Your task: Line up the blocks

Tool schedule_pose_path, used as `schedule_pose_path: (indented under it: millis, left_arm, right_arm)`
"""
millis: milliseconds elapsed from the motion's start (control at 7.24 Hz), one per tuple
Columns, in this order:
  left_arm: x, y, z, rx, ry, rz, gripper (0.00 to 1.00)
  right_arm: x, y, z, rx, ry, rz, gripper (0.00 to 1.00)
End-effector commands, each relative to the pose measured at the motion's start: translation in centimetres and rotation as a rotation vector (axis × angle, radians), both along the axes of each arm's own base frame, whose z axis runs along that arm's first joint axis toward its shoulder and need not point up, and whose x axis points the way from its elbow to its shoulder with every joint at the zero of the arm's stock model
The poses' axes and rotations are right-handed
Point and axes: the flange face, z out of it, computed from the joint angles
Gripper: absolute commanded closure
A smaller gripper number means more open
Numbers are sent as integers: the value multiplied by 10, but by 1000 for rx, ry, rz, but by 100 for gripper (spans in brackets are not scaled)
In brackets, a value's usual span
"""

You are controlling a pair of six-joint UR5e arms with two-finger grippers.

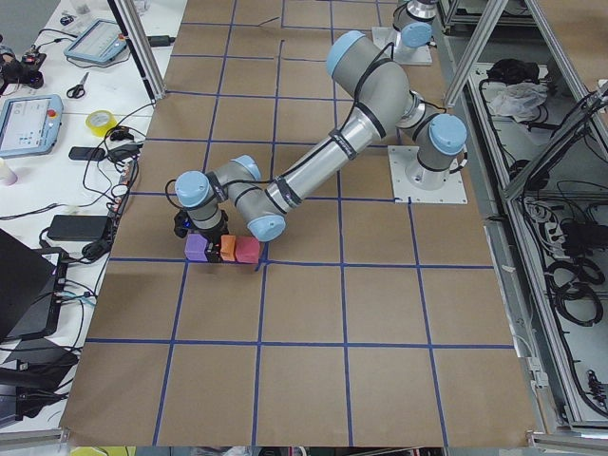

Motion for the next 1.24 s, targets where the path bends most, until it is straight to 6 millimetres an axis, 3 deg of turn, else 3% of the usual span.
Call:
schedule_pose_path:
  millis: [0,138,414,691,829,967,1105]
  left_arm:
    - [-27,11,81,-30,-19,-42,0]
    - [-46,29,141,-34,-22,-52,0]
    - [-97,97,253,41,32,-40,0]
    - [-141,166,326,43,49,-27,0]
    - [-154,182,333,30,72,-10,0]
    - [-168,193,327,41,87,30,0]
    - [-198,194,323,37,103,6,0]
  right_arm:
    - [0,1,0,5,-2,0,0]
    - [0,1,0,5,-2,0,0]
    - [0,1,0,5,-2,0,0]
    - [0,1,0,5,-2,0,0]
    - [0,1,0,5,-2,0,0]
    - [0,1,0,5,-2,0,0]
    - [0,1,0,5,0,0,0]
